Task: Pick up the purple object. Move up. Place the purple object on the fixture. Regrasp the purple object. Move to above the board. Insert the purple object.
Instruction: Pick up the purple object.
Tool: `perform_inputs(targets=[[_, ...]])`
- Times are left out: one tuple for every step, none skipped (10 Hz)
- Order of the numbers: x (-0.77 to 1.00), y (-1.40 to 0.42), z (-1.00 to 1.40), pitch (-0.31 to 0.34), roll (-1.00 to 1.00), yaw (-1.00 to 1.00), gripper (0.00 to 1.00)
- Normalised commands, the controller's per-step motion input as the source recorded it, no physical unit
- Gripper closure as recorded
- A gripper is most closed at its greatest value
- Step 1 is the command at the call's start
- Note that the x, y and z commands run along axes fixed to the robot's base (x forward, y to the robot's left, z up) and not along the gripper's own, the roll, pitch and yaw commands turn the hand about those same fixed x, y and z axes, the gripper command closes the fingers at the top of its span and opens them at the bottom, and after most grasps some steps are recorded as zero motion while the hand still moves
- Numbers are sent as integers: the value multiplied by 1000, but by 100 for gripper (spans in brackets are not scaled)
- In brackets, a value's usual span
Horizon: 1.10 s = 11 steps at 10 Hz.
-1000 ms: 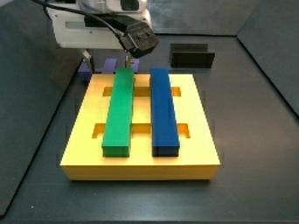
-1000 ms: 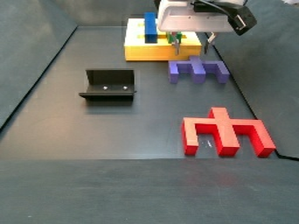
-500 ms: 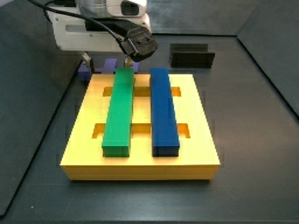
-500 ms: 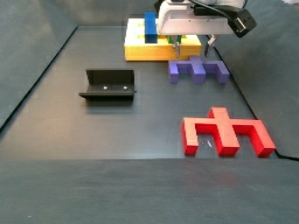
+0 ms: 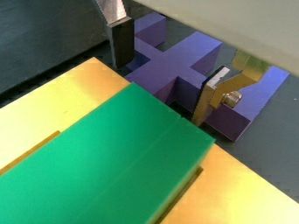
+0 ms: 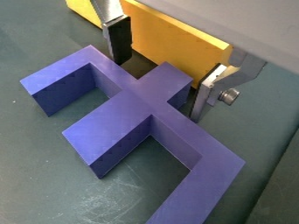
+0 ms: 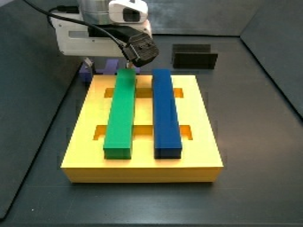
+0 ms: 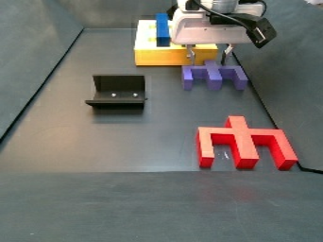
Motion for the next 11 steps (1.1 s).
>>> perform_inputs(targets=[[-91, -29, -77, -56, 0, 0, 0], [-100, -23, -23, -44, 0, 0, 0], [-97, -71, -46, -44, 0, 0, 0], [-86, -37, -51, -43, 0, 0, 0], [-83, 0, -49, -43, 0, 0, 0], [-34, 0, 0, 0, 14, 0, 0], [0, 0, 0, 0, 0, 0, 0], [0, 0, 0, 0, 0, 0, 100], [0, 0, 0, 0, 0, 0, 100], [0, 0, 0, 0, 0, 0, 100], [0, 0, 0, 0, 0, 0, 100]])
